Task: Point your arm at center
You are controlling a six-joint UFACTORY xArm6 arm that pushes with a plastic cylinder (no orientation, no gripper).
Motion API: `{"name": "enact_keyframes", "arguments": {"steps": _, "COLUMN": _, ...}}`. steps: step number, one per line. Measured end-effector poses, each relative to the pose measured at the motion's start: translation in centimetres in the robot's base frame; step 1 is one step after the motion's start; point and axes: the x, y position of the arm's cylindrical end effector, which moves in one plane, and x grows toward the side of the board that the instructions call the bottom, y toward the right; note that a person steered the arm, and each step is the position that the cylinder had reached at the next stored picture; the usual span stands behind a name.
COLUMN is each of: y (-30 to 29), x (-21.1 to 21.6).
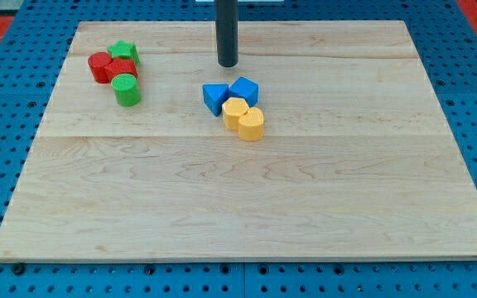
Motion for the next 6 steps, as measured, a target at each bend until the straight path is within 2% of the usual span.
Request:
{"name": "enact_keyframes", "arguments": {"steps": 2, "y": 0.8, "x": 0.3}}
{"name": "enact_keyframes", "arguments": {"steps": 3, "y": 6.1, "x": 1.1}}
{"name": "enact_keyframes", "arguments": {"steps": 4, "y": 14.9, "x": 7.0}}
{"name": "enact_keyframes", "arguments": {"steps": 5, "y": 17.2, "x": 13.2}}
{"name": "enact_keyframes", "arguments": {"steps": 6, "y": 11.6, "x": 17.0}}
